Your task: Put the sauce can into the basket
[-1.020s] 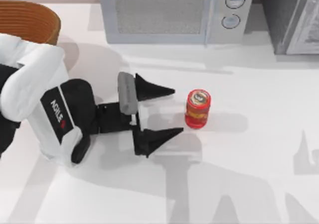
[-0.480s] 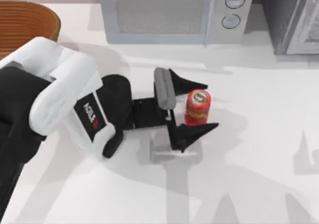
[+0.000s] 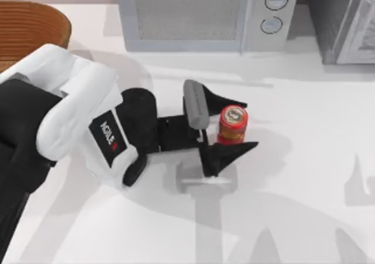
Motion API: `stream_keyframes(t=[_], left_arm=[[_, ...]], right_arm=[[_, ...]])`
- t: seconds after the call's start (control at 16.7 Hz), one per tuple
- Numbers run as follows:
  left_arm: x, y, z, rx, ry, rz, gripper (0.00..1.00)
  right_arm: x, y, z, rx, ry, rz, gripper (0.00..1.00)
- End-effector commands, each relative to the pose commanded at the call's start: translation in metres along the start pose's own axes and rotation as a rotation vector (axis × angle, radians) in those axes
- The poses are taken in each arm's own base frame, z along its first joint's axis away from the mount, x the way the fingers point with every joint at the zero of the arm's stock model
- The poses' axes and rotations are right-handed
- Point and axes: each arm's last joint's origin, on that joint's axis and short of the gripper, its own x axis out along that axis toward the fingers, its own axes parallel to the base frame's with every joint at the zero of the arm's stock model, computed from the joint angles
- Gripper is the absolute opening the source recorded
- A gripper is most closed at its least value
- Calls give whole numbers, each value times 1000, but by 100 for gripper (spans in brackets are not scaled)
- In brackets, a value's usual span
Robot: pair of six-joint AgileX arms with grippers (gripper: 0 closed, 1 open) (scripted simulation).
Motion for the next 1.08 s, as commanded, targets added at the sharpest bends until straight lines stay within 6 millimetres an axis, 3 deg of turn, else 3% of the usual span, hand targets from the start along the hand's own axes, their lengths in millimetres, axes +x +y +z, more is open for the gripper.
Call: stream_keyframes(t=[0.54,1.08], left_arm=[[0,0,0,0,0,0,2],[-1,1,1,0,0,2,0]], right_arm=[[0,0,0,0,0,0,100],[0,0,0,0,0,0,100]])
